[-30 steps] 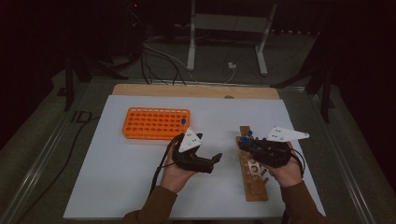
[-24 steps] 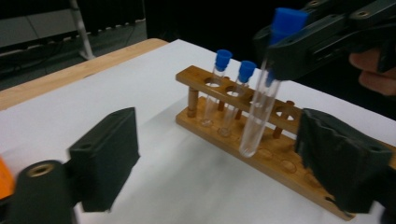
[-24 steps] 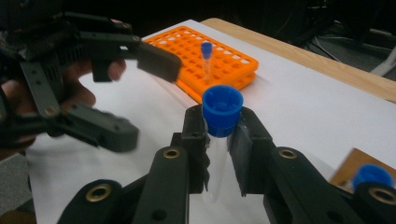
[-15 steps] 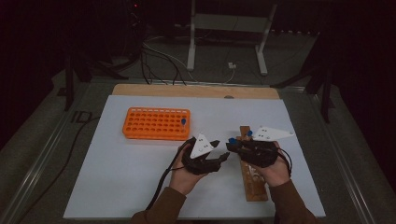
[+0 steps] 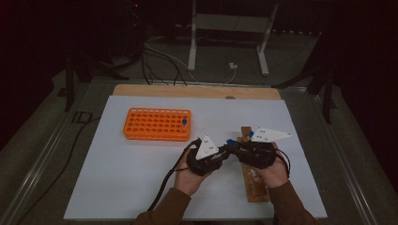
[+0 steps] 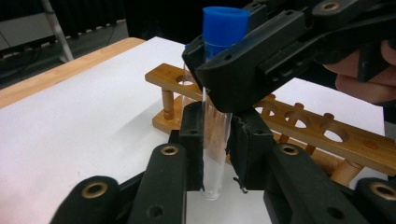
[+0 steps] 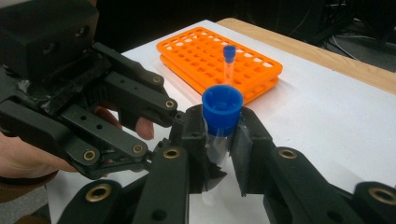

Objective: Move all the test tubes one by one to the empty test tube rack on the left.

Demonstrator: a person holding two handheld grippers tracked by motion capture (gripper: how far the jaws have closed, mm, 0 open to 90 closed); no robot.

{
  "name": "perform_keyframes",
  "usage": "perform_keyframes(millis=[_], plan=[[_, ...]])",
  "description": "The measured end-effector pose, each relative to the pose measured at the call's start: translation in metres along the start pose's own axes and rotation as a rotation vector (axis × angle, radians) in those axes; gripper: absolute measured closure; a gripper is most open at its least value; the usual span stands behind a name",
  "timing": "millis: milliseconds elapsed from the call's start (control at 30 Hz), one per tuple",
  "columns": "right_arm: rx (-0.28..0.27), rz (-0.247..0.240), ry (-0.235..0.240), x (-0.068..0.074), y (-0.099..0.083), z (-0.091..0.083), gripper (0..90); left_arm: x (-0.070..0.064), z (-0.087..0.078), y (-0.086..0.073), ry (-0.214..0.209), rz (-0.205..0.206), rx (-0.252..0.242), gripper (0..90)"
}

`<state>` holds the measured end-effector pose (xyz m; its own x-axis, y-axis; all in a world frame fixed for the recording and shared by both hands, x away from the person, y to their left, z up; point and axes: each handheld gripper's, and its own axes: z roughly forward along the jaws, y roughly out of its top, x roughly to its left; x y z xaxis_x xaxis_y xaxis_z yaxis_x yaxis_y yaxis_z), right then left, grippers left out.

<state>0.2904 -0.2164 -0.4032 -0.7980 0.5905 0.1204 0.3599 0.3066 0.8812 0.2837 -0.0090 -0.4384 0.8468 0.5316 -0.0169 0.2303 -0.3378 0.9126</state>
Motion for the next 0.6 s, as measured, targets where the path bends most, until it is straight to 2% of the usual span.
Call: perform_keyframes(millis=[33, 200, 300, 433, 533, 600], plan=[[0.0, 0.0, 0.003, 0.0, 0.0, 0.0, 76.0, 0.0, 0.0, 0.0, -0.003, -0.001, 0.0, 76.9], [-0.039, 0.015, 0.019, -0.003, 0.0, -0.006, 52.6, 0.003, 0.0, 0.0, 0.009, -0.005, 0.011, 77.1], [-0.055, 0.022, 0.009, -0.006, 0.0, -0.009, 40.5, 0.005, -0.002, -0.001, 0.017, -0.018, 0.007, 77.1], [-0.069, 0.035, -0.021, -0.01, -0.002, -0.014, 27.7, 0.008, -0.005, -0.002, 0.032, -0.03, 0.01, 77.1], [-0.066, 0.036, -0.074, -0.012, -0.005, -0.016, 14.3, 0.011, -0.007, -0.004, 0.039, -0.036, 0.011, 77.1], [-0.07, 0.038, -0.09, -0.014, -0.008, -0.018, 11.8, 0.012, -0.008, -0.005, 0.045, -0.038, 0.012, 77.1]])
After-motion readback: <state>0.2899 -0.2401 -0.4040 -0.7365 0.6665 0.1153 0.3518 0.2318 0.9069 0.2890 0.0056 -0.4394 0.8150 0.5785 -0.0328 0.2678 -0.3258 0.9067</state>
